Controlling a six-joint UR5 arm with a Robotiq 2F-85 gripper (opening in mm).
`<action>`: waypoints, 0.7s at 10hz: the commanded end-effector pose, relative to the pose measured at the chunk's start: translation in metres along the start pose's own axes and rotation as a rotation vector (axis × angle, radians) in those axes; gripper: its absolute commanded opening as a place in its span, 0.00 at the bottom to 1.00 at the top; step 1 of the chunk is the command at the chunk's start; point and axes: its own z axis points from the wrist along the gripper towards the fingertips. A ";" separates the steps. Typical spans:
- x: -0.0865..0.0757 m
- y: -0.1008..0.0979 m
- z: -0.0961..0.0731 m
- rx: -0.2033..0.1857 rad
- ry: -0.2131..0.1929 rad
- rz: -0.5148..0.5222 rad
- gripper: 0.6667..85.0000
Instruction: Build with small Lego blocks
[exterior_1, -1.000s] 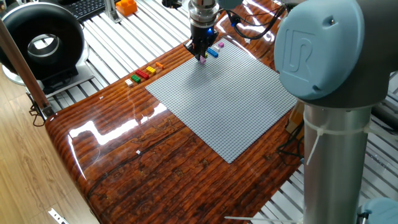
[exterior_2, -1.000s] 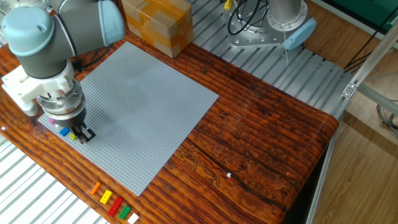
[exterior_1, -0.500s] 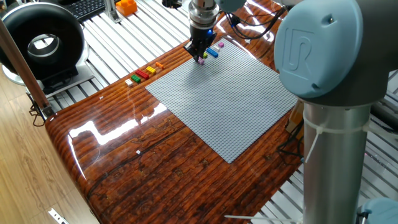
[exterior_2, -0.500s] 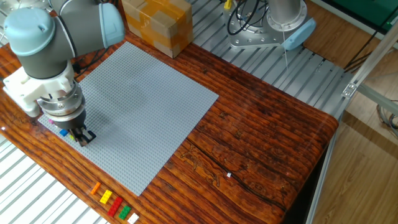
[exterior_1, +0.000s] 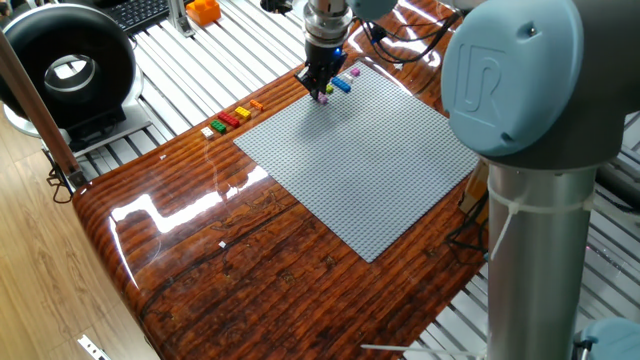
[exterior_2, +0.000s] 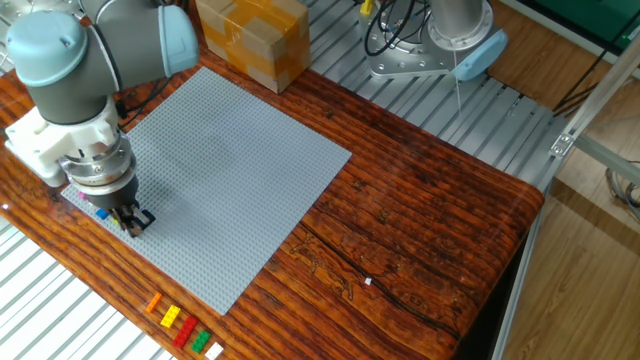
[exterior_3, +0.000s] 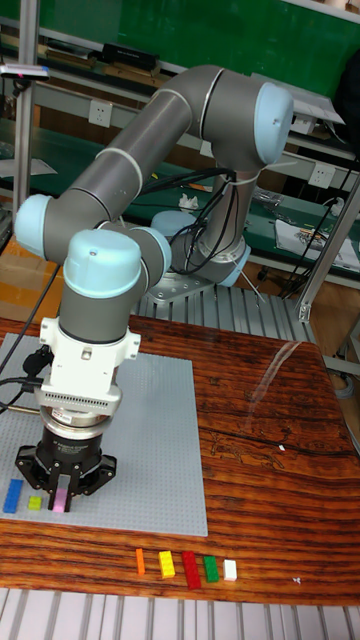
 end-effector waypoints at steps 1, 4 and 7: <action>-0.005 -0.009 -0.008 -0.025 -0.012 0.004 0.00; -0.018 -0.006 -0.008 -0.081 -0.051 0.015 0.00; -0.019 -0.010 0.005 -0.054 -0.069 0.033 0.00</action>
